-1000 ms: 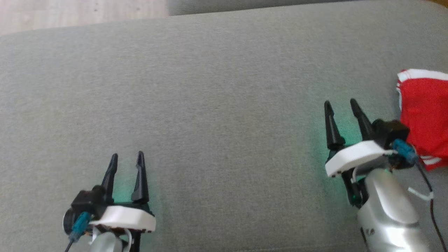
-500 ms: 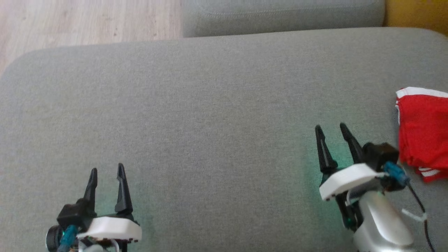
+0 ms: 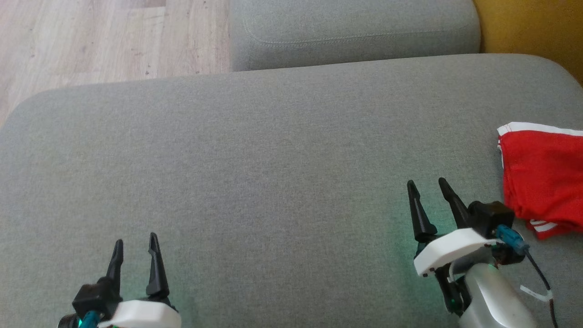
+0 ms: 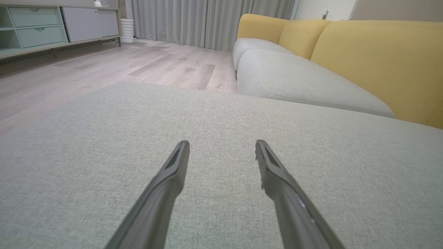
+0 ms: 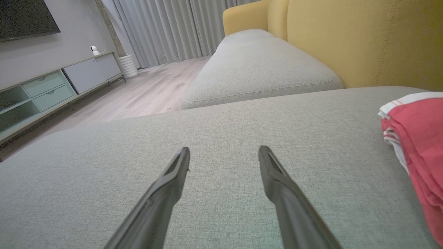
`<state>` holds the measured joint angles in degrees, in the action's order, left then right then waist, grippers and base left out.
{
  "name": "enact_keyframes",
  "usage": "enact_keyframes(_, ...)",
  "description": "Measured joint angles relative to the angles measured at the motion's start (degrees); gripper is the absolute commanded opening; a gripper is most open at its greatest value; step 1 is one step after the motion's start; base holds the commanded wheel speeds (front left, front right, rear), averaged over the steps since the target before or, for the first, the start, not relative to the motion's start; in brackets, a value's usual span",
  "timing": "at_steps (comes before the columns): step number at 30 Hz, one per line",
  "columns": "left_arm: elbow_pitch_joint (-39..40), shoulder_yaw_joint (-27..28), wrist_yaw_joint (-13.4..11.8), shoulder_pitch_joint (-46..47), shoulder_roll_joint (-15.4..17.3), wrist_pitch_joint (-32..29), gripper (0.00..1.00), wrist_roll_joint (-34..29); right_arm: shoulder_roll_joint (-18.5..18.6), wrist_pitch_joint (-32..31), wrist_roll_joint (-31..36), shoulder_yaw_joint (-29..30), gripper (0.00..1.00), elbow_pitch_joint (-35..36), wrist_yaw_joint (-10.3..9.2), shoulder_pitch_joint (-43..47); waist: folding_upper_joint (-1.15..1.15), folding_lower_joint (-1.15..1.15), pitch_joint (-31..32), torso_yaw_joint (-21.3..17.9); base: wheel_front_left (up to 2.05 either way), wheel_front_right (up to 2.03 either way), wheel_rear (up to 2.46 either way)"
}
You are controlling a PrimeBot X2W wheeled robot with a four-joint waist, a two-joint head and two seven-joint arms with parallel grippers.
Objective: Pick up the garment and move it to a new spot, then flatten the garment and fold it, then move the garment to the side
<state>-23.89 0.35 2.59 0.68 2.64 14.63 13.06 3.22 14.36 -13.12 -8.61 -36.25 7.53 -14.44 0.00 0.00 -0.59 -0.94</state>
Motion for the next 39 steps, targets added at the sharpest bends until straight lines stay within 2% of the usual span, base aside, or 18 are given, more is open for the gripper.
enact_keyframes(3,0.00,0.00,0.14,0.00,0.00,0.00,1.00,0.02,0.00,0.00,0.00,0.00,1.00,0.00,0.00,0.00,0.00,0.00,0.25,0.04,0.00,0.00,0.00)
enact_keyframes(6,-0.65,0.00,1.66,0.00,-0.01,0.00,1.00,2.18,0.00,0.00,0.00,0.00,1.00,-0.01,0.00,0.00,0.00,0.00,0.37,0.16,0.00,0.00,0.00)
enact_keyframes(7,-1.03,-0.05,1.92,-0.01,-0.01,0.00,0.00,2.63,-0.01,-0.01,0.01,0.00,0.00,-0.24,0.00,0.02,0.00,0.00,0.39,0.18,0.00,0.00,0.00)
enact_keyframes(14,-5.52,-0.30,1.96,-2.44,-0.15,-0.54,0.00,3.75,-0.11,-0.36,-0.99,-0.03,0.00,-4.28,0.00,4.81,0.00,0.00,0.42,0.19,0.00,0.00,0.00)
enact_keyframes(39,-2.86,-0.01,2.47,-2.06,-0.19,-4.58,0.00,19.02,-0.26,-4.42,-16.82,3.31,0.00,0.62,0.00,4.67,0.00,0.00,0.41,0.35,0.00,0.00,0.00)
